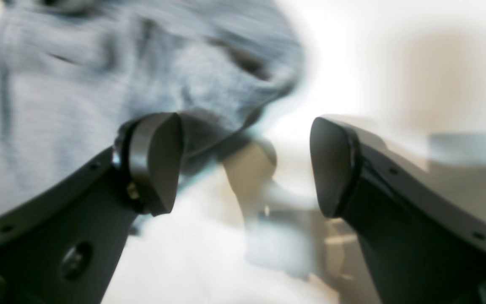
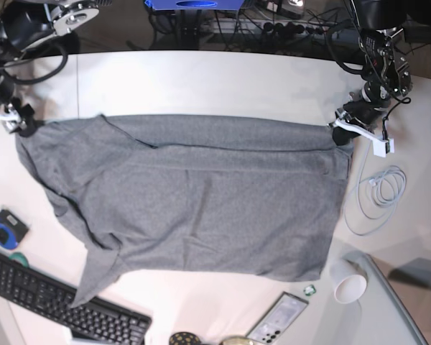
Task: Layout the t-shirt on the table in an organized manner, then fold the t-shirt properly
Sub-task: 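Hold the folded edge with both grippers and tighten it outward, then lift the folded edge with both grippers and sweep it over the shirt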
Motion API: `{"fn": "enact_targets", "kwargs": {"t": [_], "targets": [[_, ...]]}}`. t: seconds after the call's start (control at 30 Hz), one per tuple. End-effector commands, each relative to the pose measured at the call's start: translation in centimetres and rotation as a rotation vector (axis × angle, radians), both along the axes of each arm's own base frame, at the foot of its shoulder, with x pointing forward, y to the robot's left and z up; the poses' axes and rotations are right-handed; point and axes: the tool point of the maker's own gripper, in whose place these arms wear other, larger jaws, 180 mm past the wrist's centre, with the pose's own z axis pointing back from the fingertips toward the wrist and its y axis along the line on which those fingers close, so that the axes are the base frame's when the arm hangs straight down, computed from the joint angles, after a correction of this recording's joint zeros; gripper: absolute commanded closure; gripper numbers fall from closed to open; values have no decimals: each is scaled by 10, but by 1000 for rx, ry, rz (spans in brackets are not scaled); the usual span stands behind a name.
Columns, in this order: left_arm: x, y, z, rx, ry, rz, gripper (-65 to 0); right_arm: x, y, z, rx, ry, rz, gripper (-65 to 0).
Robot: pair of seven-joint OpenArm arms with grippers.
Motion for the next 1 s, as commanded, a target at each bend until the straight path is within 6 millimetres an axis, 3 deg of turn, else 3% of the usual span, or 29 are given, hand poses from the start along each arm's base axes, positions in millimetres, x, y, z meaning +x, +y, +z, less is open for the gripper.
{"fn": "enact_targets", "kwargs": {"t": [0.0, 0.5, 0.73, 0.87, 0.97], "targets": [[-28, 8, -19, 48, 148, -13, 0, 8, -2, 5, -8, -7, -1, -452], [-28, 8, -19, 48, 149, -12, 0, 26, 14, -12, 85, -19, 9, -453], [-28, 8, -19, 48, 149, -12, 0, 25, 18, -17, 98, -14, 13, -453], [-28, 8, -19, 48, 149, -12, 0, 34, 31, -17, 88, -2, 90, -452], [-29, 8, -20, 48, 151, -12, 0, 32, 31, -18, 87, 1, 91, -416]]}}
